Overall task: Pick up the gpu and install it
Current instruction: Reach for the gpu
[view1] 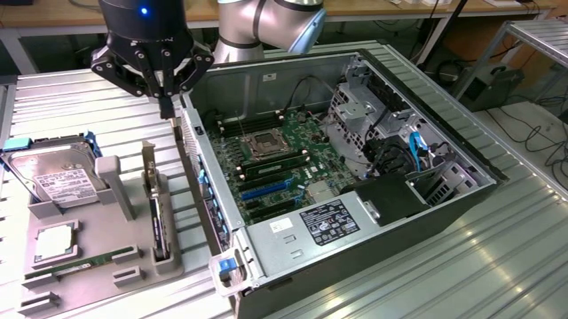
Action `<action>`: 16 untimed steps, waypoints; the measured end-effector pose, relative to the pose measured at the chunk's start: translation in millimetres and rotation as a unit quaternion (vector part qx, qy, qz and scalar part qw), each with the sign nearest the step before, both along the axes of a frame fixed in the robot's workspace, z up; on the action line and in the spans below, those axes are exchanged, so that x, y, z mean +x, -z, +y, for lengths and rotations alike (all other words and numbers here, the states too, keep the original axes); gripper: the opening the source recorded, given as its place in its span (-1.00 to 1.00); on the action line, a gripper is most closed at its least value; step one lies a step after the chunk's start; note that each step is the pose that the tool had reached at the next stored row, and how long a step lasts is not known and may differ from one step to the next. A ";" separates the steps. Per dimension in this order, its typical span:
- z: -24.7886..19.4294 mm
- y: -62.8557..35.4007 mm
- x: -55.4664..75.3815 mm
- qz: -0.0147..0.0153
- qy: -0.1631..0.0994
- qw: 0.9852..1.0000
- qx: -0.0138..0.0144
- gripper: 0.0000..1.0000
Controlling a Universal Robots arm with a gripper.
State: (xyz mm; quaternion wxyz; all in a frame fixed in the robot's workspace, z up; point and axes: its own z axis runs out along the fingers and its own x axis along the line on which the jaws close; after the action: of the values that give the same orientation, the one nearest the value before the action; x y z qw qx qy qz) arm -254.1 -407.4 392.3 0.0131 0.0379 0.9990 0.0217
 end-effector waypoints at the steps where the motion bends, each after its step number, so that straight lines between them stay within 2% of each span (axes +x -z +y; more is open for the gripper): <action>1: -0.5 0.0 0.0 0.000 0.000 1.000 0.000 -0.79; 16: -6.1 0.3 0.0 0.000 0.000 1.000 0.000 -0.79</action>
State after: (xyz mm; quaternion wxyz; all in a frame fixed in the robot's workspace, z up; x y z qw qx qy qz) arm -254.1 -413.5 392.0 0.0131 0.0379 0.9990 0.0217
